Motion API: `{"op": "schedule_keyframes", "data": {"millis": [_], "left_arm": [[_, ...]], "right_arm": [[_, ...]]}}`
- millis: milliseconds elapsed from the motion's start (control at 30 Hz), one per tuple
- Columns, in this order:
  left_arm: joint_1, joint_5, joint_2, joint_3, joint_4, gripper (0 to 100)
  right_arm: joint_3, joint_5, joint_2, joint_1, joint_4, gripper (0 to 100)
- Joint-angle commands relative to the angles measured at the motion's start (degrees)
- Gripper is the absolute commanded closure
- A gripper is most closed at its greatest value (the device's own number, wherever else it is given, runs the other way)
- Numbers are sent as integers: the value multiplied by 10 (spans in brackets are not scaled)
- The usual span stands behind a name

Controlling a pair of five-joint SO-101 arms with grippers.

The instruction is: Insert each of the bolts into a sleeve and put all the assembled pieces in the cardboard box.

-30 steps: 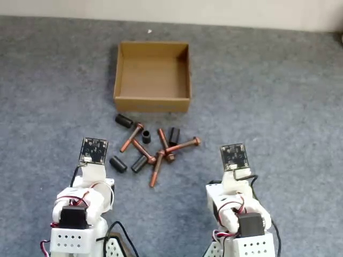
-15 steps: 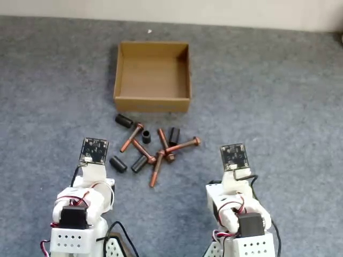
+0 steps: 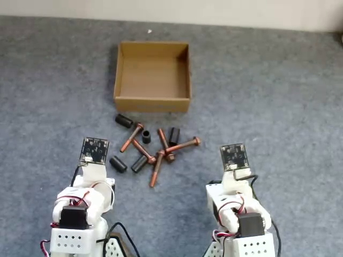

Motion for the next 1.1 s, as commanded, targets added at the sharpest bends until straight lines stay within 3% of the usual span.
{"op": "schedule_keyframes", "data": {"millis": [0, 133, 233, 567, 667, 1067], "left_arm": [[-5, -4, -4, -31, 3, 989], [-58, -4, -4, -31, -11, 986], [-77, -2, -4, -30, -31, 989], [-123, -3, -4, -28, -51, 989], [-123, -3, -4, -27, -51, 986], [-124, -4, -4, -25, -51, 986]], "right_arm": [[56, 0, -7, 36, -22, 992], [6, 6, -7, 53, -80, 992], [-18, 70, -7, 50, -85, 992], [-174, 84, 32, -40, -58, 933], [-239, 79, 137, -66, -61, 931], [-624, -89, 713, -171, -61, 927]]}}
